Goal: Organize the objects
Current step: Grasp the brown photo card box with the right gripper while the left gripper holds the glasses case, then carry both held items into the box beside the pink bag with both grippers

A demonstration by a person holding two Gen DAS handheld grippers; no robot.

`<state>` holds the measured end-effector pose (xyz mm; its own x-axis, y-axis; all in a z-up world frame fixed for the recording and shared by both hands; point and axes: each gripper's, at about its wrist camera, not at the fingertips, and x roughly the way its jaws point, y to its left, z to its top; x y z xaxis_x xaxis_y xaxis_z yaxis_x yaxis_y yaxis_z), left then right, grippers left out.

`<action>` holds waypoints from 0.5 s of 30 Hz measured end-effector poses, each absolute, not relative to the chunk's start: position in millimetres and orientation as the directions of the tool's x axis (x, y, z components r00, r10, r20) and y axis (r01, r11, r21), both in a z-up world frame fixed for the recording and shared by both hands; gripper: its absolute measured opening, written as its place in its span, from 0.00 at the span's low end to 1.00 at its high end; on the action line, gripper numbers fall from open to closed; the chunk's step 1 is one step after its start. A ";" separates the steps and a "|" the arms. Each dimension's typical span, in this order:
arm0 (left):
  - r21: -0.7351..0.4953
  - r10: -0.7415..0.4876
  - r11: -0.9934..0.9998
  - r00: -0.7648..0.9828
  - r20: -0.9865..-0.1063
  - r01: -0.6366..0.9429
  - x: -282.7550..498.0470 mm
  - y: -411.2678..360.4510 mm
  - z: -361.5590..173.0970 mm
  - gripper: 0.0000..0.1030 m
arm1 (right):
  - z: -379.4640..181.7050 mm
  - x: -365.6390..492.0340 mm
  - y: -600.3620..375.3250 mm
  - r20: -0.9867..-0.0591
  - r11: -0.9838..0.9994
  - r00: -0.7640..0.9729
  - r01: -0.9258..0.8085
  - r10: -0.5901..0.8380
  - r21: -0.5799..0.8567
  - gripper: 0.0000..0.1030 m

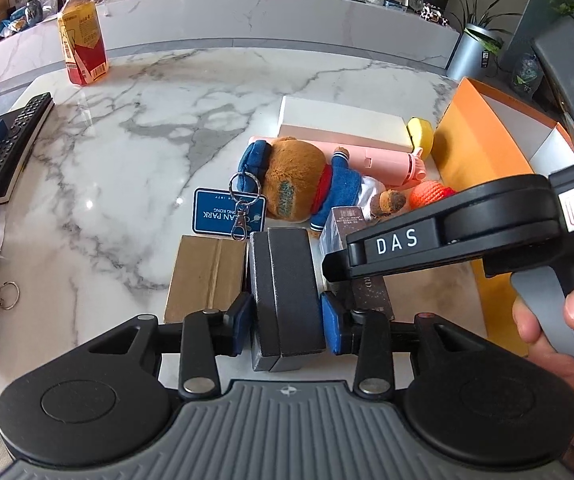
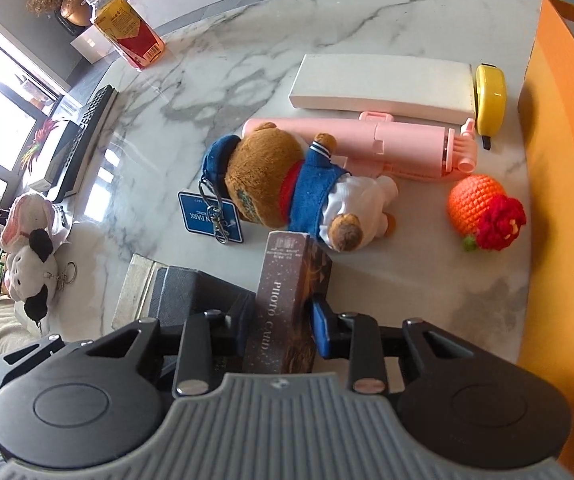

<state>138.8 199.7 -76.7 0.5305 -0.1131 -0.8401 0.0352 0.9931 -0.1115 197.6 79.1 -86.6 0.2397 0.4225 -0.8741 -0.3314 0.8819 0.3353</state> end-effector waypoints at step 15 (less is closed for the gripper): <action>-0.179 -0.117 0.984 0.690 -0.714 -0.017 101.4 181.8 2.2 0.39 | -8.0 157.5 16.0 -0.754 0.814 0.335 -0.378 0.565 0.441 0.24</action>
